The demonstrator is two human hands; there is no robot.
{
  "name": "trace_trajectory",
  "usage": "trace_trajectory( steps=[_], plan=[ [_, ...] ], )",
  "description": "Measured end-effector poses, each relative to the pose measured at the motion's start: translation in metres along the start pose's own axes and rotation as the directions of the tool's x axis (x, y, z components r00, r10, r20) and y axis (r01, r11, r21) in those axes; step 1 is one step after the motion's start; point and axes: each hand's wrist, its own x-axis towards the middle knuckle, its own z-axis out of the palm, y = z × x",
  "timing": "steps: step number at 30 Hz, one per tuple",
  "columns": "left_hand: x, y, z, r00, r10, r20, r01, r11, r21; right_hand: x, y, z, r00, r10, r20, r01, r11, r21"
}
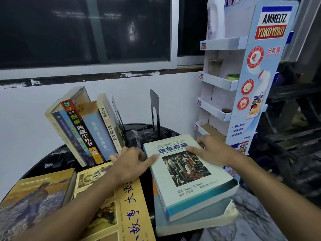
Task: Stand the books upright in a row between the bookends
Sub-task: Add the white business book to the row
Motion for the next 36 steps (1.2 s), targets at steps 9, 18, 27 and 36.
trace_trajectory(
  steps=[9,18,27,36],
  plan=[
    [-0.003,0.006,0.001,0.992,-0.006,-0.126,-0.017,0.984,-0.175,0.0,-0.001,0.007,0.996,-0.013,-0.091,0.015,0.999,0.028],
    [-0.009,0.013,-0.014,0.987,0.008,-0.158,-0.086,0.863,-0.497,-0.001,-0.02,0.007,0.964,-0.039,-0.263,0.078,0.987,0.139],
    [-0.017,0.027,-0.048,0.961,0.065,-0.269,-0.237,0.698,-0.676,-0.012,-0.047,-0.018,0.78,-0.134,-0.612,0.305,0.934,0.184],
    [-0.034,0.033,-0.069,0.898,0.121,-0.422,-0.411,0.57,-0.711,-0.003,-0.065,-0.024,0.529,-0.319,-0.786,0.568,0.822,0.049]
  ],
)
